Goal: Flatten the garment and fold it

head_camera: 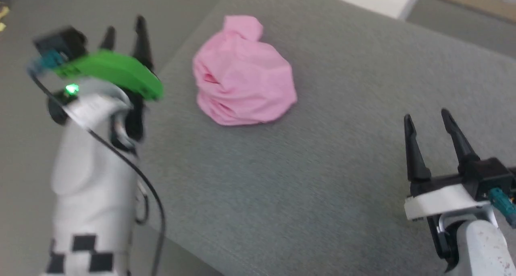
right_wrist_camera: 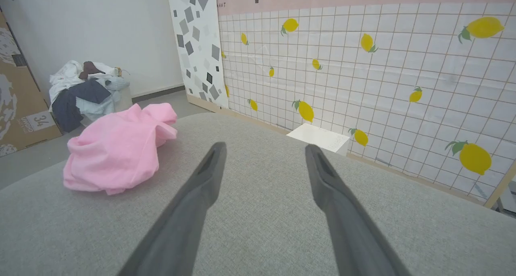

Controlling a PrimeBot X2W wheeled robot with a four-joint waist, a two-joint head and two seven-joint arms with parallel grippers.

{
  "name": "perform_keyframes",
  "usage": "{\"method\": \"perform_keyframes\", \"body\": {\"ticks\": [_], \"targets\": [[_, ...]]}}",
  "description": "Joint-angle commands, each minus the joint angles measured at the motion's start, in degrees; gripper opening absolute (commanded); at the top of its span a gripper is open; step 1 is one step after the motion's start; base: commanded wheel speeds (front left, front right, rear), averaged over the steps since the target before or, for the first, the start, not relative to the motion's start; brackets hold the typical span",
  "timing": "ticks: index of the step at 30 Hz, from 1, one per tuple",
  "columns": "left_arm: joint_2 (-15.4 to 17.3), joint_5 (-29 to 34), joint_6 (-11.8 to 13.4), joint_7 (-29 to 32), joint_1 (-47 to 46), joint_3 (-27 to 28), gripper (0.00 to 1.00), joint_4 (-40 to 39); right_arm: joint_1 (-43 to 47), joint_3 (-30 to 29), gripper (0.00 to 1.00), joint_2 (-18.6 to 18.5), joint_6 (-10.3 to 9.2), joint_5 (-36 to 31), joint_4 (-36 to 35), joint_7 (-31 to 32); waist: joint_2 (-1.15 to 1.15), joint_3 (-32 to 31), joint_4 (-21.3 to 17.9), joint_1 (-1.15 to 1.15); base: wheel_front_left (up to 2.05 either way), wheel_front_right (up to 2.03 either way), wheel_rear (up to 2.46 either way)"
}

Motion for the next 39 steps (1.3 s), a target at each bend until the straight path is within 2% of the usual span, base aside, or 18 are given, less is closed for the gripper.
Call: {"method": "perform_keyframes", "body": {"ticks": [1, 5, 9, 16, 20, 25, 26, 28, 30, 32, 33, 34, 39], "targets": [[1.64, -1.26, -0.14, 2.38, -2.67, 0.69, 1.00, 1.08, -1.71, -0.02, 1.00, -0.06, -0.09, -0.32, -0.62, -0.10, 0.00, 10.28, -10.53, -0.01, 0.00, 0.00, 0.00], [5.09, -3.70, -0.26, 11.24, -8.38, 1.90, 1.00, 3.41, -3.73, -0.31, 1.00, -0.06, -0.09, 0.22, -0.80, -0.66, 0.00, 13.43, -15.01, -0.01, 0.00, 0.00, 0.00], [8.03, -5.12, 1.10, 21.95, -10.81, 1.96, 1.00, 4.72, -5.02, -0.26, 1.00, -0.06, -0.09, 0.72, -0.16, -1.29, 0.00, 15.62, -18.59, -0.01, 0.00, 0.00, 0.00], [12.90, -5.37, 6.37, 42.89, -7.72, 0.44, 1.00, 6.07, -6.67, -0.27, 1.00, -0.06, -0.09, 2.27, 1.03, -2.23, 0.00, 17.87, -23.24, -0.01, 0.00, 0.00, 0.00], [14.78, -4.58, 10.32, 49.32, -3.85, 0.33, 1.00, 4.06, -7.31, -0.15, 1.00, -0.06, -0.09, 2.90, 1.40, -2.48, 0.00, 18.70, -24.65, -0.01, 0.00, 0.00, 0.00], [15.13, -4.95, 13.57, 57.35, 0.86, -0.40, 1.00, 0.51, -8.05, -0.74, 1.00, -0.06, -0.09, 3.66, 1.88, -2.64, 0.00, 18.48, -25.53, -0.01, 0.00, 0.00, 0.00], [15.47, -4.97, 13.54, 58.19, 1.69, -0.57, 0.85, -0.90, -8.13, -0.70, 1.00, -0.06, -0.09, 3.78, 2.02, -2.65, 0.00, 18.20, -25.67, -0.01, 0.00, 0.00, 0.00], [16.59, -4.71, 12.92, 58.35, 3.09, -0.73, 0.00, -3.33, -8.35, -0.54, 1.00, -0.06, -0.09, 4.05, 2.11, -2.67, 0.00, 17.50, -25.93, -0.01, 0.00, 0.00, 0.00], [17.80, -4.10, 11.94, 56.66, 4.16, -0.69, 0.00, -5.82, -8.31, -0.51, 1.00, -0.06, -0.09, 4.49, 2.02, -2.68, 0.00, 16.41, -26.09, -0.01, 0.00, 0.00, 0.00], [19.36, -2.43, 10.90, 51.90, 4.62, -0.43, 0.00, -7.97, -8.04, -0.66, 1.00, -0.06, -0.09, 4.89, 2.05, -2.68, 0.00, 14.98, -26.14, -0.01, 0.00, 0.00, 0.00], [20.74, -0.35, 9.74, 45.12, 4.43, -0.10, 0.00, -9.31, -7.60, -0.78, 1.00, -0.06, -0.09, 5.22, 2.32, -2.69, 0.00, 13.22, -26.11, -0.01, 0.00, 0.00, 0.00], [21.48, 1.46, 9.63, 39.60, 3.98, 0.30, 0.00, -9.92, -7.25, -0.88, 1.00, -0.06, -0.09, 5.44, 2.56, -2.69, 0.00, 11.88, -26.06, -0.01, 0.00, 0.00, 0.00], [23.46, 7.72, 8.07, 18.04, 1.86, 0.03, 0.00, -9.73, -4.92, -1.44, 1.00, -0.06, -0.09, 6.36, 3.57, -2.69, 0.00, 5.70, -25.77, -0.01, 0.00, 0.00, 0.00]]}}
